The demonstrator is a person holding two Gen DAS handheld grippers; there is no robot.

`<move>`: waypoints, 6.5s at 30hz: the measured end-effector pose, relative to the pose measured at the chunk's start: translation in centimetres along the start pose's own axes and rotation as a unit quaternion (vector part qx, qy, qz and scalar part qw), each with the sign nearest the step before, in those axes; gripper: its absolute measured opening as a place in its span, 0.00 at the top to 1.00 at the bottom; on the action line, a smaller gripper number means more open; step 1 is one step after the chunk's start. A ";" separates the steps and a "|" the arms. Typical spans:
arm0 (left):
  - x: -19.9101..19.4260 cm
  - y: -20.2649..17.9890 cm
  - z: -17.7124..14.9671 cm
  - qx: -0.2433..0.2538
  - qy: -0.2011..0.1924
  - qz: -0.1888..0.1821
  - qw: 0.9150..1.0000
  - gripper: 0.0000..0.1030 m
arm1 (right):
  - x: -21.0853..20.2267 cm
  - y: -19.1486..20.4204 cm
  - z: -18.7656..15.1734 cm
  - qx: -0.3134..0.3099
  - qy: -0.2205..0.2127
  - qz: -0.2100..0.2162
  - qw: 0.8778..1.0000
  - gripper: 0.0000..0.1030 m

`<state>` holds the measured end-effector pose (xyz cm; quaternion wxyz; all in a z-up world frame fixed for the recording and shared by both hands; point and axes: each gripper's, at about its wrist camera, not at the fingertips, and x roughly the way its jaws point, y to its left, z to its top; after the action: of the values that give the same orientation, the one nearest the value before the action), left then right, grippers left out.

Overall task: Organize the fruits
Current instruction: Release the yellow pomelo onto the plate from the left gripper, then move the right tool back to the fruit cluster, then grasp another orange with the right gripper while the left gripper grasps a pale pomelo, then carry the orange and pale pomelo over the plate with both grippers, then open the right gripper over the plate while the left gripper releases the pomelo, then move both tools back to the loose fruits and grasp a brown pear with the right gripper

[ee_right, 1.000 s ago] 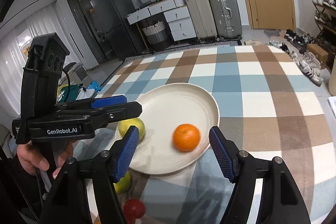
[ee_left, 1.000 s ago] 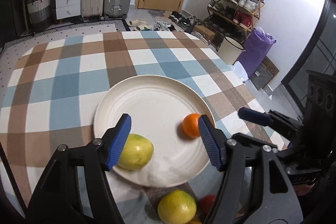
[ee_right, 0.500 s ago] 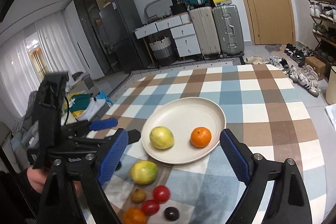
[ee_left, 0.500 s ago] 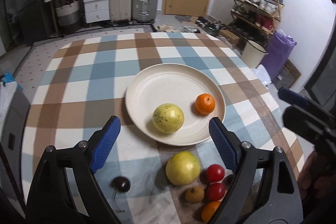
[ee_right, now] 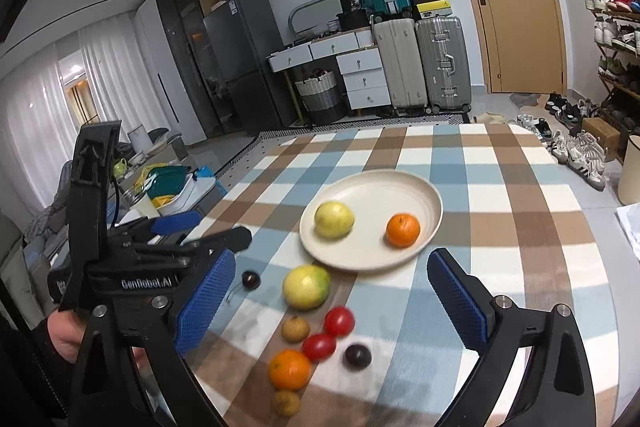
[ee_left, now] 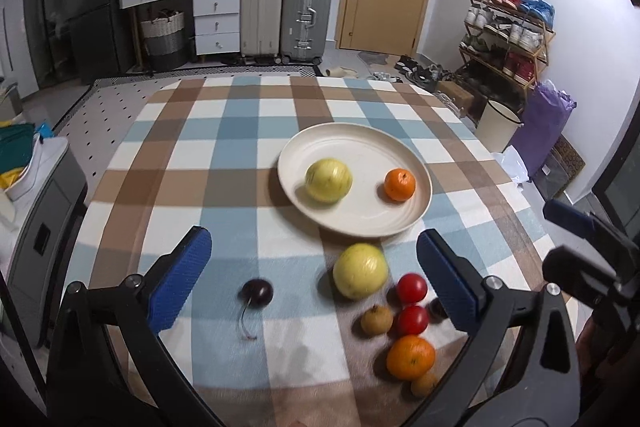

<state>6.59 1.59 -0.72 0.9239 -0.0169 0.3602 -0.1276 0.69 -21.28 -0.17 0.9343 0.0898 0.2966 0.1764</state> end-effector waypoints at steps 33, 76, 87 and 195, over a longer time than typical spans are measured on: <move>1.3 5.9 -9.9 -0.076 0.066 0.048 0.994 0.01 | 5.8 2.6 -9.0 0.009 0.130 0.040 0.991 0.18; 7.8 2.1 -3.1 -0.028 0.098 -0.037 0.994 0.01 | 4.0 0.0 -6.8 0.027 0.091 0.051 0.994 0.63; 12.6 -1.1 -2.0 -0.007 0.138 -0.082 0.987 0.18 | 3.7 -2.5 -6.5 0.052 0.087 0.038 0.994 0.63; 5.0 0.6 -1.0 0.001 0.068 -0.040 0.997 0.18 | 3.8 -3.1 -0.5 0.039 0.040 0.010 0.998 0.11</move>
<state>9.61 0.96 -4.80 0.8913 -0.0215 0.4213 -0.1662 4.12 -22.70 -3.42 0.9156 0.1223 0.3395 0.1771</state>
